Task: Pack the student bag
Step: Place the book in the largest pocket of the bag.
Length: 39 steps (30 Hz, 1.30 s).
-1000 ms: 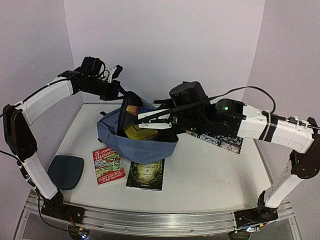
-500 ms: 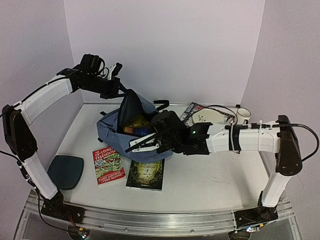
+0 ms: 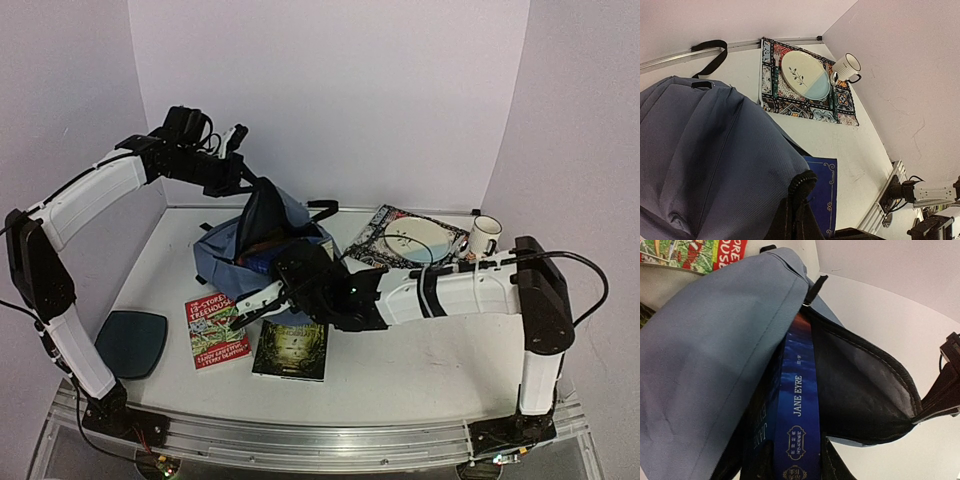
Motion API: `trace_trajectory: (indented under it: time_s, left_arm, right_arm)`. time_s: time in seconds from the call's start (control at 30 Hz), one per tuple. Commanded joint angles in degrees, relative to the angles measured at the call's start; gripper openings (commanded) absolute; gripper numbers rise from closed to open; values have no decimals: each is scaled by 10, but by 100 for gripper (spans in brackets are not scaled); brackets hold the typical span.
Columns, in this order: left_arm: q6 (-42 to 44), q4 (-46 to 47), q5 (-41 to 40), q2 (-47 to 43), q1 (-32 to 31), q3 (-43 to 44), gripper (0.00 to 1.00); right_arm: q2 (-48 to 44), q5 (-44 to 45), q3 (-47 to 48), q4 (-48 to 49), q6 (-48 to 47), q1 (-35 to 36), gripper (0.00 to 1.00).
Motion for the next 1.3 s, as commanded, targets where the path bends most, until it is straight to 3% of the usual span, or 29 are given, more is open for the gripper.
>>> trace_trajectory:
  time_s: [0.0, 0.27, 0.6, 1.03, 1.13, 1.27]
  left_arm:
    - [6, 35, 15, -21, -3, 24, 0]
    - [6, 34, 19, -30, -3, 13, 0]
    - [-8, 34, 57, -41, -7, 20, 0]
    - [-14, 34, 77, -46, -30, 7, 0]
    - [-9, 34, 71, -46, -31, 2, 0]
    - [4, 34, 37, -48, -31, -12, 0]
  right_arm:
    - [-23, 55, 81, 154, -59, -4, 0]
    - [18, 51, 84, 156, -41, -17, 0]
    - [99, 51, 84, 94, 87, -42, 0]
    - [258, 4, 266, 36, 168, -81, 1]
    - [289, 10, 303, 35, 173, -85, 9]
    - [268, 13, 291, 33, 188, -83, 33]
